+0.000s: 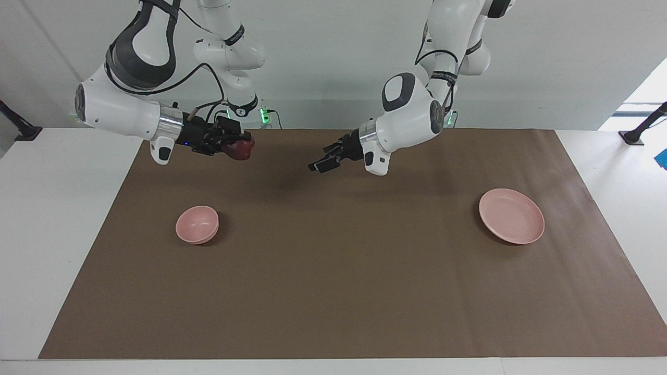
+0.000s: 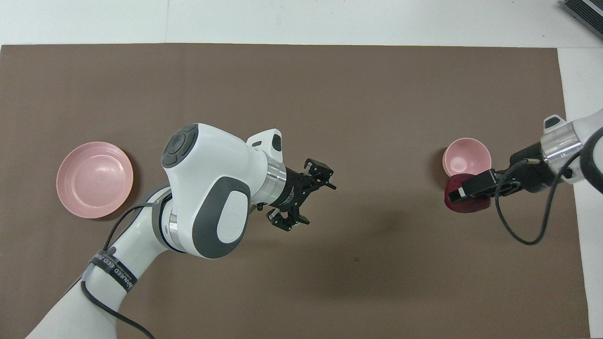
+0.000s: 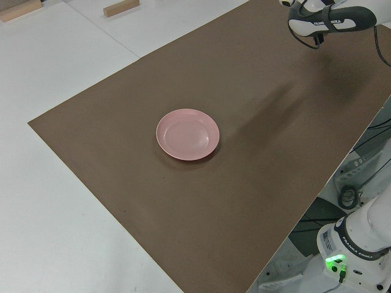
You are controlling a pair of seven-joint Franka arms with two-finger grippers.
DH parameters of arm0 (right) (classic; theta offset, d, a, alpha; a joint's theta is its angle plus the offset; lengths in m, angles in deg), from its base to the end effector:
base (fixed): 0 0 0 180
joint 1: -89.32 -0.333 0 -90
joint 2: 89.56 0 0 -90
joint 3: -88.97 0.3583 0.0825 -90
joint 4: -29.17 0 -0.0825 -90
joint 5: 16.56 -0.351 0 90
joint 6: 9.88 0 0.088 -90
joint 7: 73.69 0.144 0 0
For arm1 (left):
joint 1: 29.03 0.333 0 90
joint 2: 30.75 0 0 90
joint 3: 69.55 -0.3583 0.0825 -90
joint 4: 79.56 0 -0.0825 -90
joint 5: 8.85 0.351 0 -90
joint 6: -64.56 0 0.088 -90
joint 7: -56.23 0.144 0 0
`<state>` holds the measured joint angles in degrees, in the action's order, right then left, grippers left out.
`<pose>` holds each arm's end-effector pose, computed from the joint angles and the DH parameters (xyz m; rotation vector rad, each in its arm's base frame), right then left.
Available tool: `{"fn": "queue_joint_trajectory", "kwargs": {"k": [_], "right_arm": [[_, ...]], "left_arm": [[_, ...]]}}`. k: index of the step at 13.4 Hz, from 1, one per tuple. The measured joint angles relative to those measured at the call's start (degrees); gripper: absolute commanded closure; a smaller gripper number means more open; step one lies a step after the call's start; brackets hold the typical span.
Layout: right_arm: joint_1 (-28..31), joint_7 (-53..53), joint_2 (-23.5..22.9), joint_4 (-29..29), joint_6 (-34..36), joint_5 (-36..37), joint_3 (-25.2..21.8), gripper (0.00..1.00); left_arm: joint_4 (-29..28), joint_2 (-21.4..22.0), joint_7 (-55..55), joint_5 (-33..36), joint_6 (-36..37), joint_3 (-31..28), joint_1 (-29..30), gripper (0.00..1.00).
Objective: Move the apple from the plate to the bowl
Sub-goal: 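Open the left gripper and withdraw while the right gripper holds the apple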
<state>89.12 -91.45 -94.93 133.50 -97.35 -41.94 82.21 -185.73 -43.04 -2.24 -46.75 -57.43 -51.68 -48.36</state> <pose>0.5097 0.0071 0.4878 -2.6107 -0.1641 0.3785 0.4636 -0.3951 0.4554 2.4418 0.9235 -0.5812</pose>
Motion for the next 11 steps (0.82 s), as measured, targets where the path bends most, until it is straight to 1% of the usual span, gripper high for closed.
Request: {"fn": "queue_joint_trajectory", "kwargs": {"k": [4,7,9,11], "right_arm": [[-2.30,-1.04,-1.91,-1.46,-4.34,11.75,0.96,1.00],[-4.39,-1.87,-4.90,-4.75,-6.83,22.14,2.02,1.00],[-4.84,-2.24,-7.29,-5.90,-11.19,28.79,2.95,1.00],[-4.87,-2.54,-8.90,-6.43,-15.26,36.35,4.63,1.00]], "left_arm": [[0.00,0.00,4.99,10.49,2.97,-0.14,0.34,0.00],[0.07,0.23,12.48,14.79,5.24,-0.31,2.93,0.00],[0.17,0.89,19.11,15.77,8.89,-0.51,6.08,0.00],[0.25,2.01,24.50,18.20,12.04,-1.39,8.23,0.00]]}}
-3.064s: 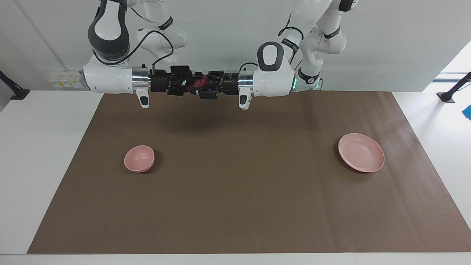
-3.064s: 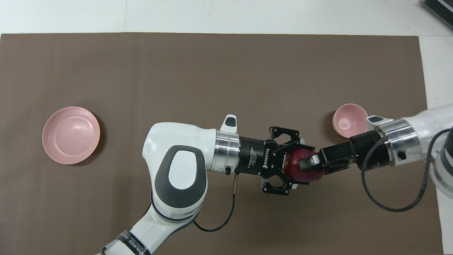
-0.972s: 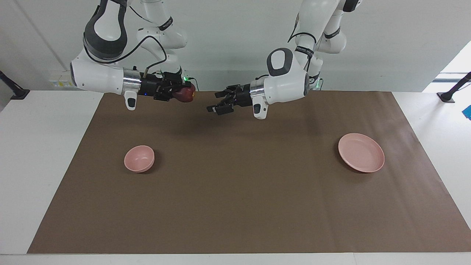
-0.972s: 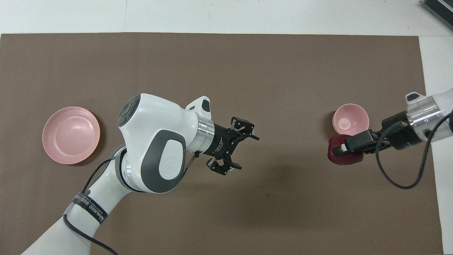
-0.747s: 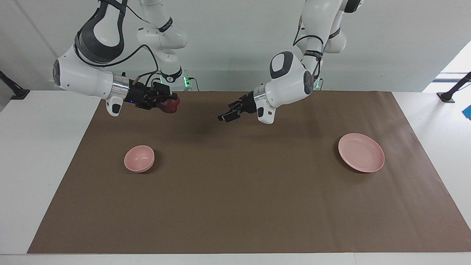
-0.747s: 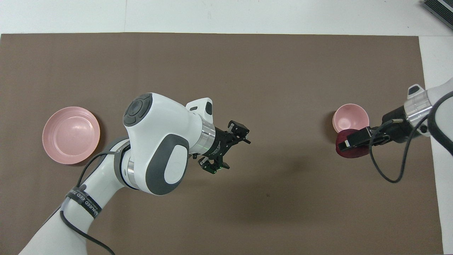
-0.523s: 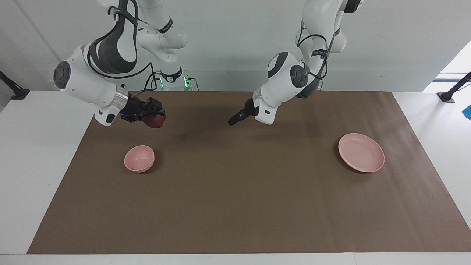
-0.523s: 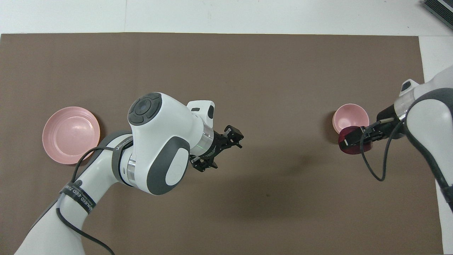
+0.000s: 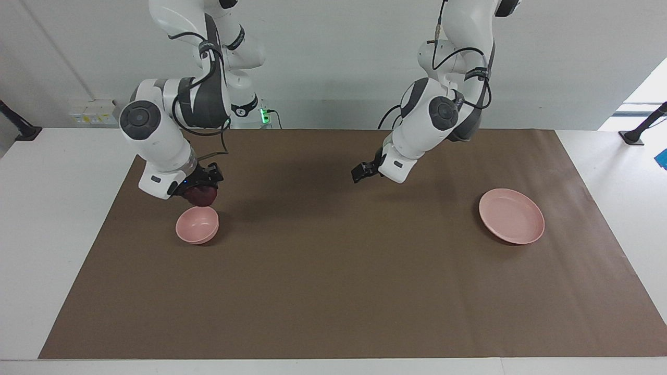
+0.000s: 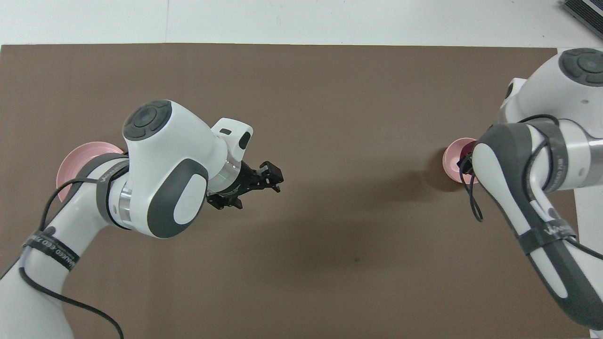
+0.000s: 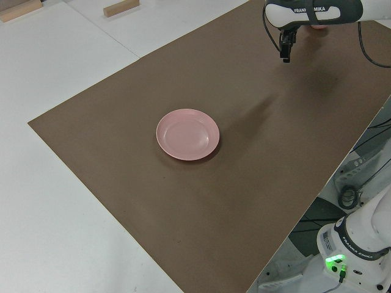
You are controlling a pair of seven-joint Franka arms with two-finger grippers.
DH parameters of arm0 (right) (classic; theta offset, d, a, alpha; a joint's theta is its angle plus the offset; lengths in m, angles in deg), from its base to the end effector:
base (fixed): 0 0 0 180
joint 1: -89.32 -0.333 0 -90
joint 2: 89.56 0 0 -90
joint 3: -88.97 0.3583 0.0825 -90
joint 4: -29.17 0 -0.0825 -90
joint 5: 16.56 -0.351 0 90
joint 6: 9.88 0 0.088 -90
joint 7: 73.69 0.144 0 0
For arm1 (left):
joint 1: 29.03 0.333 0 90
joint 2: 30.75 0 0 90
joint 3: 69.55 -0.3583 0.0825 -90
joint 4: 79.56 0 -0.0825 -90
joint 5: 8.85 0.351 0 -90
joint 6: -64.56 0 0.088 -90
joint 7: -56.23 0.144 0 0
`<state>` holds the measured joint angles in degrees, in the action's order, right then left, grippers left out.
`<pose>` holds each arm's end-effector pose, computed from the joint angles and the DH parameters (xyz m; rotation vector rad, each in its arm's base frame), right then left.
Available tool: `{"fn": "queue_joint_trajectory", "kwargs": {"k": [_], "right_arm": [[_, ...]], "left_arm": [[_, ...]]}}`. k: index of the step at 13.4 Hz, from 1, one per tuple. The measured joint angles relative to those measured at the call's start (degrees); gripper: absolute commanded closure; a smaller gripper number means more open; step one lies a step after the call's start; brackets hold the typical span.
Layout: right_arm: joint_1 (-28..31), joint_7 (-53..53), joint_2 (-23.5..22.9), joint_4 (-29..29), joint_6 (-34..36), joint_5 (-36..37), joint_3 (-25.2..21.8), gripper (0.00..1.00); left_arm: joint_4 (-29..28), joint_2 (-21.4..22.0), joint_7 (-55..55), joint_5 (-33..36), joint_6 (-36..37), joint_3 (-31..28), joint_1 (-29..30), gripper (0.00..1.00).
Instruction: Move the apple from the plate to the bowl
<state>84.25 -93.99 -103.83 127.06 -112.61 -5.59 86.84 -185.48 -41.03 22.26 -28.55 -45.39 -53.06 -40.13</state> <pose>0.5888 0.0089 0.4498 2.8838 0.6810 -0.2848 0.4929 -0.2882 0.4485 2.8298 0.3536 -0.3998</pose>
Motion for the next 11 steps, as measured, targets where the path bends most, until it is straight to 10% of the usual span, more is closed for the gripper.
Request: {"fn": "queue_joint_trajectory", "kwargs": {"k": [11], "right_arm": [[-1.55,-0.32,-6.81,1.10,-7.85,15.13,1.65,1.00]], "left_arm": [[7.72,3.42,28.52,13.18,6.40,-17.45,-1.63,0.00]]}}
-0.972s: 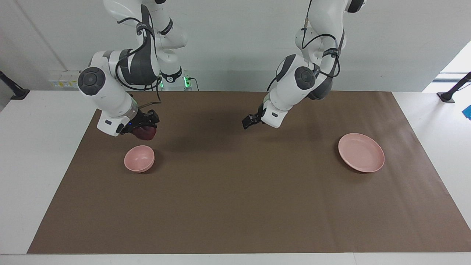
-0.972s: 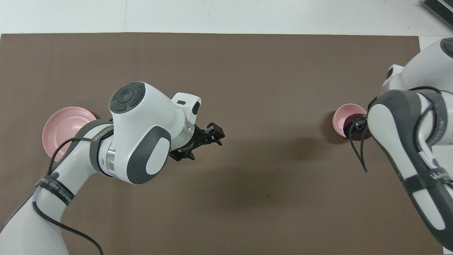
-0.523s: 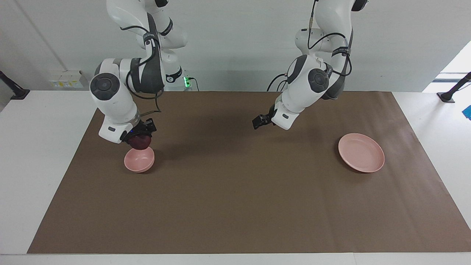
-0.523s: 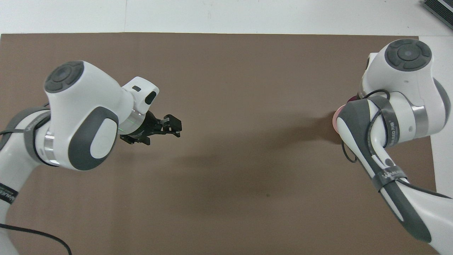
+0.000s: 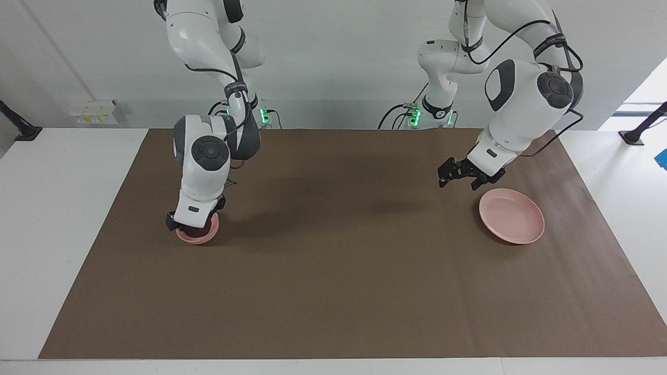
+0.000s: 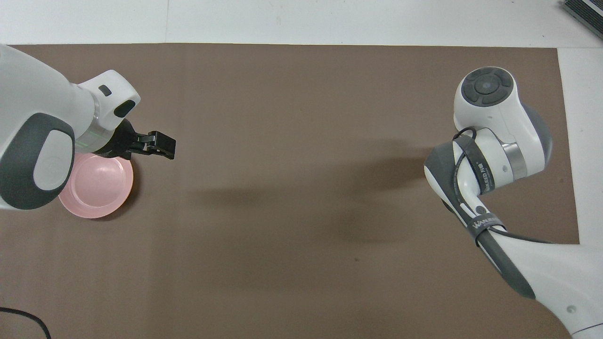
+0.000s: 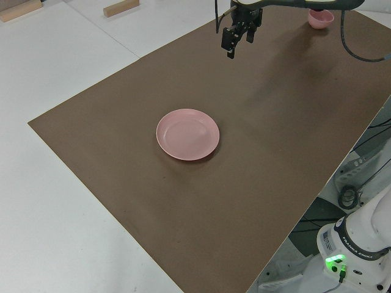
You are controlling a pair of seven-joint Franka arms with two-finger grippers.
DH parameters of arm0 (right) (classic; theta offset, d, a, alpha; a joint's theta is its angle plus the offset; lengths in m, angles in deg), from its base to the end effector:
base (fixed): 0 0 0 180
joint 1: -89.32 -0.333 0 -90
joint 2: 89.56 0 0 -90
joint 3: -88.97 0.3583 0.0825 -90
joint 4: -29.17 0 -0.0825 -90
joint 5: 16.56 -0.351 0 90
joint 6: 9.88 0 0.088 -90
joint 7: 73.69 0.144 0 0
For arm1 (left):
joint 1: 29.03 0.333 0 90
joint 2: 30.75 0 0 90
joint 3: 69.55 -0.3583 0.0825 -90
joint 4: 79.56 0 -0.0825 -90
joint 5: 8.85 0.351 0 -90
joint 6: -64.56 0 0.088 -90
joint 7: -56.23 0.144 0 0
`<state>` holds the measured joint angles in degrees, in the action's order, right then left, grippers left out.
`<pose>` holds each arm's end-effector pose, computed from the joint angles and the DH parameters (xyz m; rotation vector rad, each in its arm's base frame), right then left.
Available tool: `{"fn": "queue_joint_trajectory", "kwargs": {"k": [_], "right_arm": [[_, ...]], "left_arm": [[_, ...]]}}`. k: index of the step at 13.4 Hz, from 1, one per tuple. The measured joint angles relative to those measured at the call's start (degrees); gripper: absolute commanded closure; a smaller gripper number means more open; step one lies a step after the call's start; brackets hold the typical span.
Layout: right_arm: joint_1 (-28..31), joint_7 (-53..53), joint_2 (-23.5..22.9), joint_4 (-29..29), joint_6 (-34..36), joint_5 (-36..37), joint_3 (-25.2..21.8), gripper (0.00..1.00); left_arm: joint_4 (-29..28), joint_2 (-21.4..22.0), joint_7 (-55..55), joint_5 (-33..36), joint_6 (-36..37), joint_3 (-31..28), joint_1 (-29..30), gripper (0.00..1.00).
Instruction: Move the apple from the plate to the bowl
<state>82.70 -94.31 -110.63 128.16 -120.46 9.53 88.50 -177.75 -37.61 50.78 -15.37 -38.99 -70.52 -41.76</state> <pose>0.6206 0.0214 0.3860 2.5855 0.8940 -0.2968 0.5547 -0.1298 0.5219 3.0352 -0.1247 -0.0639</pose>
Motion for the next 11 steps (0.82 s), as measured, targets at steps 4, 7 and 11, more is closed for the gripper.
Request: {"fn": "queue_joint_trajectory", "kwargs": {"k": [4,7,11], "right_arm": [[0.47,-0.06,0.03,1.77,-1.44,0.02,-0.01,1.00],[1.30,-0.06,0.24,4.25,-3.37,0.02,-0.03,1.00],[1.81,-0.06,0.47,5.65,-4.28,0.02,-0.02,1.00]], "left_arm": [[1.55,0.06,4.26,1.44,0.04,-4.84,-0.30,0.00],[1.98,0.71,8.91,1.46,0.06,-8.55,1.07,0.00],[2.71,2.88,9.58,1.50,2.67,-9.46,4.15,0.00]]}}
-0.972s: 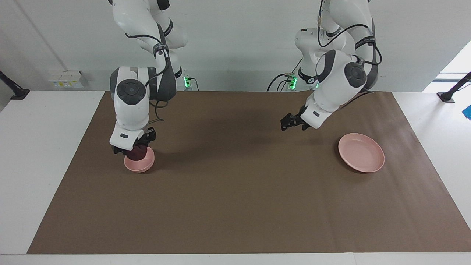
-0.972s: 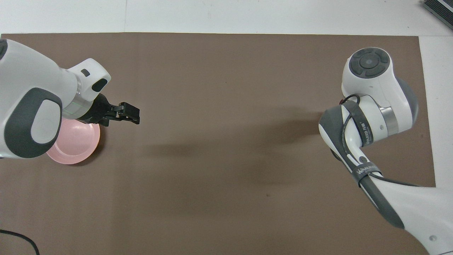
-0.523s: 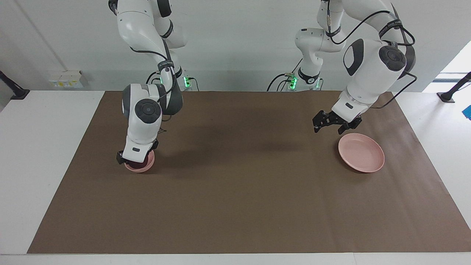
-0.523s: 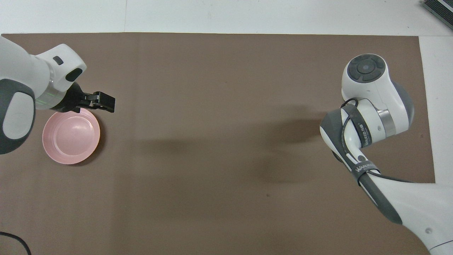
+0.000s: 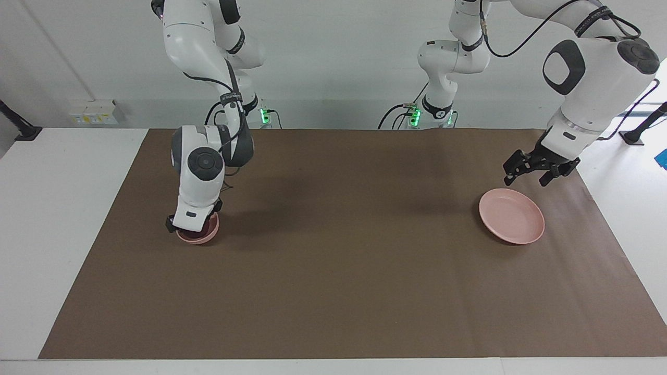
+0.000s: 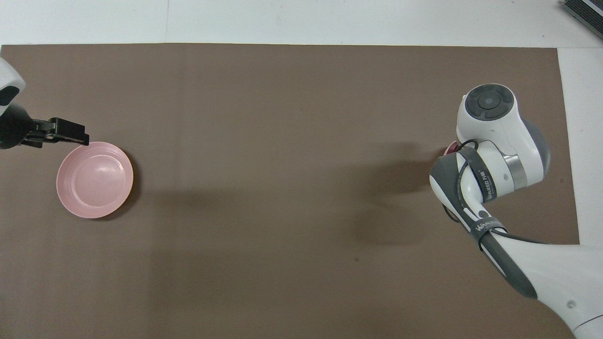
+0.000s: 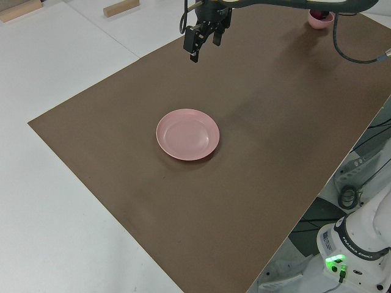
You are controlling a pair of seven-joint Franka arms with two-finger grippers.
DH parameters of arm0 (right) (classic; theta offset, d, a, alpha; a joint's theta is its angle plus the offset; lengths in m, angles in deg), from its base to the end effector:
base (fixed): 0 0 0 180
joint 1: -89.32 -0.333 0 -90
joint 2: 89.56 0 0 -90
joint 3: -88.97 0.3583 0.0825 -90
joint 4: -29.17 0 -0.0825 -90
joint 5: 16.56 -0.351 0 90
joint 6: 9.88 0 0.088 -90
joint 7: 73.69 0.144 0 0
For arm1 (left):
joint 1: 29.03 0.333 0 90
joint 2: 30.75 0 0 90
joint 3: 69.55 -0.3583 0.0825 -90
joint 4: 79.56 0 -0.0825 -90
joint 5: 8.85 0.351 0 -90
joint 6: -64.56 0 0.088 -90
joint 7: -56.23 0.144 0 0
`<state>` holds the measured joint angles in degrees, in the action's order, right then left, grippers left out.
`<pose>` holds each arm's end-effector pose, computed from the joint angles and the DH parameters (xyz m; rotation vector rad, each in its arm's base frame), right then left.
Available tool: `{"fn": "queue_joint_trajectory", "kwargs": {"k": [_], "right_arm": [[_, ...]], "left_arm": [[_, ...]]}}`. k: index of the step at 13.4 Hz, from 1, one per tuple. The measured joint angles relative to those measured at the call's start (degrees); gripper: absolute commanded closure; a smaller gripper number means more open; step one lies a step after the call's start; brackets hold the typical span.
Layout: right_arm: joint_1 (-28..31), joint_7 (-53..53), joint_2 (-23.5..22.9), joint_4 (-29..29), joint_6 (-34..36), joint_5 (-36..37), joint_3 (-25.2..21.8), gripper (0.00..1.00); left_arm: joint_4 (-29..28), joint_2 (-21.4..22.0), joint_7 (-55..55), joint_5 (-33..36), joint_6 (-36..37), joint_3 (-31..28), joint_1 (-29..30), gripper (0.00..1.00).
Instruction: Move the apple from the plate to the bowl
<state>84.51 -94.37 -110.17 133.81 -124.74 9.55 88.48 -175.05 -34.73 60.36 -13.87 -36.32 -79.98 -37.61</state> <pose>0.6051 0.0048 0.3546 2.6028 0.9044 -0.3258 0.5584 0.0039 0.5675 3.0688 -0.0383 0.0455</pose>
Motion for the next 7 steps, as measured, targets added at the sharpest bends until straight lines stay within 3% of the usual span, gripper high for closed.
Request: {"fn": "queue_joint_trajectory", "kwargs": {"k": [3,4,7], "right_arm": [[0.00,0.00,0.07,0.70,-0.20,0.00,0.00,1.00],[0.01,0.00,0.08,0.89,-0.41,0.00,0.00,0.94],[0.19,0.00,0.13,1.33,-1.04,0.00,0.00,0.55]], "left_arm": [[2.63,2.01,0.00,0.04,5.28,0.08,1.86,0.00],[3.13,2.81,0.00,0.04,6.72,0.09,2.38,0.00],[3.33,4.81,-0.50,0.77,9.69,0.18,2.92,0.00]]}}
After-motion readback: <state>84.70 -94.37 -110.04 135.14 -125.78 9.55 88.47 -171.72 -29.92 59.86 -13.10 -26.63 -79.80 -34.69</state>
